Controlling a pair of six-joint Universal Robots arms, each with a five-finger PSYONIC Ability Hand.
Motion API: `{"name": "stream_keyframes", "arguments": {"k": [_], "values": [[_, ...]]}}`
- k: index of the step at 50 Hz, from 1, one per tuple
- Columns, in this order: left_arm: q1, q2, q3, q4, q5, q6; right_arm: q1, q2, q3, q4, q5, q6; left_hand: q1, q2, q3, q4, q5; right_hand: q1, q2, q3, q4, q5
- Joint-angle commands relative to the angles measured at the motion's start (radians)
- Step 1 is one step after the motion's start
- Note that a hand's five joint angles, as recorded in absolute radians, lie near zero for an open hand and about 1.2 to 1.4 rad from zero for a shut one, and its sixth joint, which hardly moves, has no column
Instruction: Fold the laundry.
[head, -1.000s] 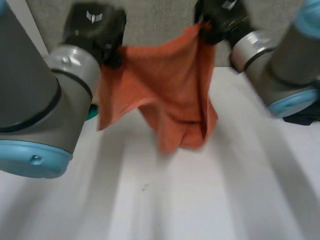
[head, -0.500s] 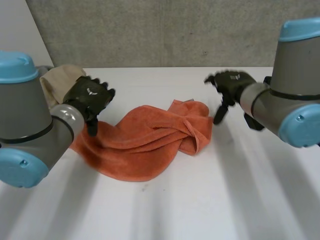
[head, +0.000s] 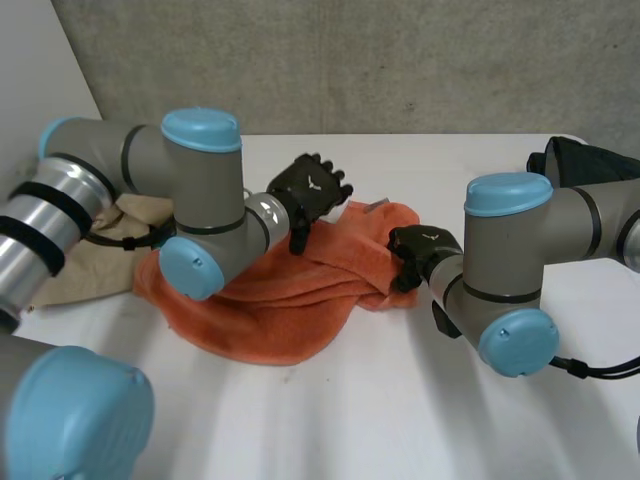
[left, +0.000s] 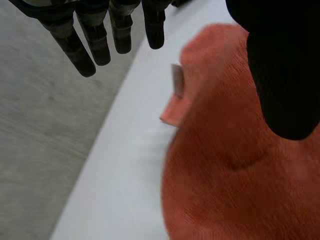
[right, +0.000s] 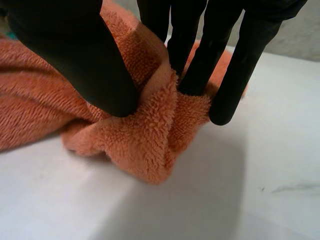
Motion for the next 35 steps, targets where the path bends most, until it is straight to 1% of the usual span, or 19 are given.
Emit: {"name": "stream_keyframes", "arguments": {"k": [1,4,5,7,8,9,10,12,15,16,19,20,21,23,24,26,28,31,35], "values": [[0.024,-0.099,0.087,-0.044,0.006,0.049,-0.016,-0.202,0.065,0.004,0.029,-0.094,-0.040,-0.035,-0.042,-0.028,-0.052,0.275,0.228,0.233,0.220,0.243],[0.022,-0.110,0.086,-0.048,0.023,0.058,-0.038,-0.313,0.122,-0.004,-0.047,-0.156,-0.040,-0.035,-0.042,-0.028,-0.052,0.275,0.228,0.233,0.220,0.243],[0.021,-0.112,0.080,-0.054,0.037,0.061,-0.053,-0.374,0.157,-0.005,-0.114,-0.185,-0.040,-0.035,-0.042,-0.028,-0.052,0.275,0.228,0.233,0.220,0.243],[0.019,-0.110,0.072,-0.054,0.048,0.061,-0.070,-0.422,0.185,-0.007,-0.182,-0.202,0.016,0.021,0.014,0.028,0.004,0.275,0.228,0.233,0.220,0.243],[0.018,-0.109,0.069,-0.054,0.054,0.060,-0.076,-0.438,0.196,-0.007,-0.215,-0.205,0.127,0.132,0.125,0.139,0.115,0.275,0.228,0.233,0.220,0.243],[0.015,-0.100,0.070,-0.051,0.057,0.054,-0.088,-0.461,0.208,-0.007,-0.260,-0.205,0.474,0.479,0.472,0.486,0.462,0.275,0.228,0.233,0.220,0.243],[0.013,-0.098,0.074,-0.047,0.057,0.047,-0.094,-0.464,0.206,-0.004,-0.278,-0.205,0.689,0.694,0.688,0.702,0.678,0.275,0.228,0.233,0.220,0.243],[0.007,-0.081,0.078,-0.021,0.051,0.006,-0.114,-0.455,0.187,-0.005,-0.272,-0.207,1.179,1.184,1.178,1.191,1.168,0.275,0.228,0.233,0.220,0.243],[0.002,-0.057,0.090,0.048,0.016,-0.064,-0.133,-0.408,0.135,-0.011,-0.236,-0.213,1.182,1.187,1.180,1.194,1.170,0.275,0.228,0.233,0.220,0.243],[-0.001,-0.037,0.103,0.121,-0.033,-0.116,-0.143,-0.359,0.078,-0.023,-0.205,-0.223,1.182,1.187,1.180,1.194,1.170,0.275,0.228,0.233,0.220,0.243],[-0.007,0.006,0.116,0.247,-0.128,-0.187,-0.147,-0.274,-0.029,-0.056,-0.170,-0.260,1.182,1.187,1.180,1.194,1.170,0.275,0.228,0.233,0.220,0.243],[-0.010,0.041,0.118,0.336,-0.188,-0.224,-0.145,-0.224,-0.107,-0.088,-0.154,-0.297,1.182,1.187,1.180,1.194,1.170,0.275,0.228,0.233,0.220,0.243],[-0.011,0.060,0.118,0.379,-0.213,-0.236,-0.144,-0.199,-0.147,-0.109,-0.148,-0.318,1.182,1.187,1.180,1.194,1.170,0.275,0.228,0.233,0.220,0.243],[-0.016,0.097,0.118,0.459,-0.249,-0.261,-0.139,-0.161,-0.230,-0.169,-0.140,-0.366,1.182,1.187,1.180,1.194,1.170,0.275,0.228,0.233,0.220,0.243],[-0.020,0.130,0.117,0.536,-0.280,-0.275,-0.136,-0.121,-0.317,-0.248,-0.136,-0.404,1.182,1.187,1.180,1.194,1.170,0.275,0.228,0.233,0.220,0.243],[-0.025,0.161,0.113,0.600,-0.300,-0.276,-0.131,-0.091,-0.393,-0.342,-0.128,-0.431,1.182,1.187,1.180,1.194,1.170,0.275,0.228,0.233,0.220,0.243],[-0.034,0.207,0.103,0.657,-0.335,-0.275,-0.118,-0.058,-0.476,-0.475,-0.116,-0.443,1.182,1.187,1.180,1.194,1.170,0.275,0.228,0.233,0.220,0.243],[-0.037,0.252,0.072,0.670,-0.375,-0.273,-0.105,-0.047,-0.519,-0.580,-0.119,-0.435,1.182,1.187,1.180,1.194,1.170,0.275,0.228,0.233,0.220,0.243],[-0.027,0.330,-0.020,0.673,-0.420,-0.267,-0.084,-0.064,-0.507,-0.579,-0.154,-0.421,1.182,1.187,1.180,1.194,1.170,0.275,0.228,0.233,0.220,0.243]]}}
